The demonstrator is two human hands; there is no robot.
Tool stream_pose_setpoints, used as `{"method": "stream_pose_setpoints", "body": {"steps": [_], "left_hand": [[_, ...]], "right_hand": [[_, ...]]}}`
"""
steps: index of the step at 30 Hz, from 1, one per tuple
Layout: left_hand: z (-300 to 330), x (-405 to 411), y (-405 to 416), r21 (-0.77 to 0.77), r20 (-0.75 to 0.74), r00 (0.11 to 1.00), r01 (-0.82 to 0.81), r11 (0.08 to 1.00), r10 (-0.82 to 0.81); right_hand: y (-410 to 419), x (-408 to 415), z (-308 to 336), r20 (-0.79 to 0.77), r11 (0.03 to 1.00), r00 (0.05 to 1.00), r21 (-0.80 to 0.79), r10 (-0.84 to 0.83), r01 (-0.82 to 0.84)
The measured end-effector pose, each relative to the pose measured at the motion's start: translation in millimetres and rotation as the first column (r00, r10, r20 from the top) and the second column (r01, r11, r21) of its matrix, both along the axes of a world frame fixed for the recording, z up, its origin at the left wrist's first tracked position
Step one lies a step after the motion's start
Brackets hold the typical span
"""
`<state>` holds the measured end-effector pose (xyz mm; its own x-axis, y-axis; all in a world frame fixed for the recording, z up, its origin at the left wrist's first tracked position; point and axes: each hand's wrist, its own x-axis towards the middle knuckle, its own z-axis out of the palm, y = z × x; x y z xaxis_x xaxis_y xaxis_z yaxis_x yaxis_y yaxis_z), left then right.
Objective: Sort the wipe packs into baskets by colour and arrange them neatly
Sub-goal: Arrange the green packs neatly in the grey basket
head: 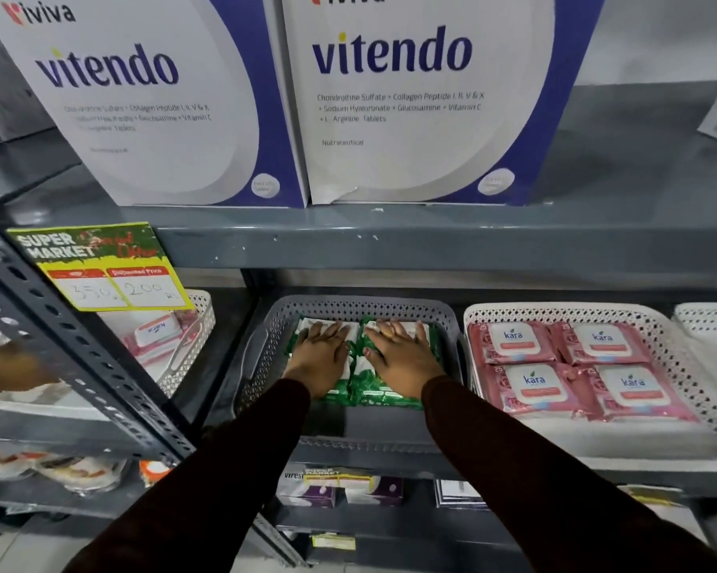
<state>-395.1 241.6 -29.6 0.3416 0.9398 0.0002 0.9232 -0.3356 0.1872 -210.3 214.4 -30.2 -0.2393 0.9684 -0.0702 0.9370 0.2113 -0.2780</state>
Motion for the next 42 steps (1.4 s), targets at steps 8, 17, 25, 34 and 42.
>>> {"method": "stream_pose_setpoints", "body": {"steps": [8,17,25,34,42], "left_hand": [[-5,2,3,-0.051,-0.052,0.997,-0.052,0.997,0.05],[48,135,-65,0.157,0.453,0.875,0.112,0.981,-0.172],[21,270,-87,0.139,0.101,0.964,0.233,0.963,-0.248],[-6,291,-85,-0.094,-0.015,0.993,0.117,0.989,-0.119],[15,296,-118,0.123,0.138,0.985,0.086,0.989,-0.103]], "right_hand": [[-3,-8,6,0.035,1.0,0.999,0.0,0.005,-0.005],[-66,142,46,-0.403,0.866,0.896,0.364,-0.187,0.344],[-102,311,4,-0.118,0.875,0.879,0.103,-0.462,0.473],[-97,321,-6,0.023,0.938,0.938,0.032,-0.345,0.344],[-106,328,10,-0.112,0.942,0.937,0.012,-0.332,0.336]]}}
